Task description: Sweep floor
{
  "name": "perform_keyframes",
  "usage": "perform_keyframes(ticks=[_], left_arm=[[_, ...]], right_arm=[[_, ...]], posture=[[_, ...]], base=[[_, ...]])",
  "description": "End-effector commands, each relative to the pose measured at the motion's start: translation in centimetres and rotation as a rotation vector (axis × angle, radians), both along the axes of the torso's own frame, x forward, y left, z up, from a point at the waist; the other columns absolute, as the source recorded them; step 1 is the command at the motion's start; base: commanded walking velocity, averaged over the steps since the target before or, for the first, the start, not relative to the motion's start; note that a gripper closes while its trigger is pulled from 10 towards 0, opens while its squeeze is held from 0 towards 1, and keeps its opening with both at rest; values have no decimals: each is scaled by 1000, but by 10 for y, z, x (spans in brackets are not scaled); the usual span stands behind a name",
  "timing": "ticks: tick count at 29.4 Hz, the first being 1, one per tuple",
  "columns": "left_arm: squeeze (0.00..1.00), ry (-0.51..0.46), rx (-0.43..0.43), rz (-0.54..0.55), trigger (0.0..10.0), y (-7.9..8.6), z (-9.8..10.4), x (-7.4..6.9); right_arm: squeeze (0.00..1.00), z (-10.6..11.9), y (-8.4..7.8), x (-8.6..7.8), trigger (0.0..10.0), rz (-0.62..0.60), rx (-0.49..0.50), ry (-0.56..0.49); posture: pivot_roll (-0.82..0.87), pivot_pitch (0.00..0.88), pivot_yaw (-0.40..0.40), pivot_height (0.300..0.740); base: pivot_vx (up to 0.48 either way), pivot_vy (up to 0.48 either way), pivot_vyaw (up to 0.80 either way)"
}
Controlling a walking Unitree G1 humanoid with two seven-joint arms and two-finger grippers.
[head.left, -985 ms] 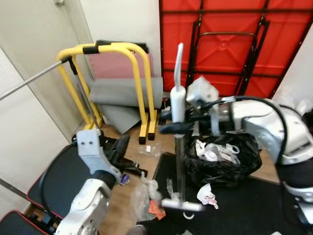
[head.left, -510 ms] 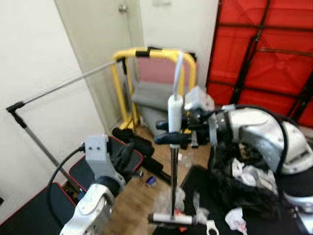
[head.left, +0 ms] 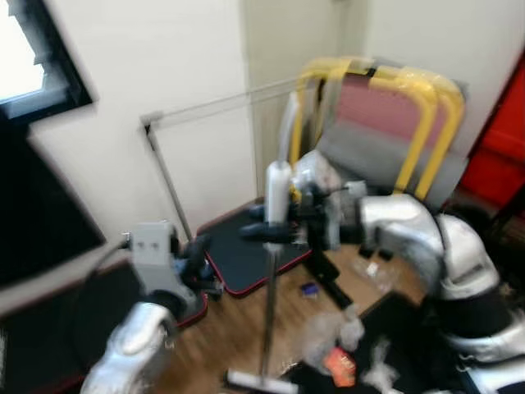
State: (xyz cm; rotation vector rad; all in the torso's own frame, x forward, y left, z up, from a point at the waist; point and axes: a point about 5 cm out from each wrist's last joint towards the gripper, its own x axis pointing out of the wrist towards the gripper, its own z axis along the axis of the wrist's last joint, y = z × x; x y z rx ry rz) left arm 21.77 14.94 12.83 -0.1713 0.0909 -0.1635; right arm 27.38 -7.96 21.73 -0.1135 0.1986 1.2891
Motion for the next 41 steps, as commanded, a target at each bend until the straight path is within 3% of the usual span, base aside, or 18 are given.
perform_keyframes(ticks=[1,5,10,11,12,17,27,35,41], left_arm=[[0,-3,4,-17,10000,-3,-1,-1],[0,-2,14,-4,10000,-4,-2,-1],[0,-9,20,-12,10000,-8,-3,0],[0,-9,20,-12,10000,-8,-3,0],[0,-14,24,-20,10000,-10,-3,2],[0,-24,29,-26,10000,-13,-3,5],[0,-24,10,-26,10000,-15,-5,5],[0,-30,3,-36,10000,-16,-5,5],[0,-29,0,-39,10000,-17,-5,3]], right_arm=[[0,2,-4,2,10000,-27,5,-6],[0,-5,-1,9,10000,-111,-12,-13],[0,-16,-2,30,10000,-370,-67,-80],[0,-16,-2,30,10000,-370,-67,-80],[0,-19,-6,38,10000,-464,-100,-112],[0,-23,-13,46,10000,-565,-58,-70],[0,-31,-20,47,10000,-630,-77,-38],[0,-40,-20,47,10000,-654,-160,-68],[0,-41,-17,46,10000,-660,-165,-59]], posture=[[-152,0,-2,740],[-148,0,-5,740],[-154,0,-28,740],[-154,0,-28,740],[-153,0,-38,740],[-153,0,-60,740],[-164,0,-50,740],[-161,0,-48,740],[-161,0,-44,740]], base=[[0,0,781],[0,0,781],[0,0,625],[0,0,0],[0,0,0],[53,0,154],[296,0,457],[294,0,0],[294,0,0]])
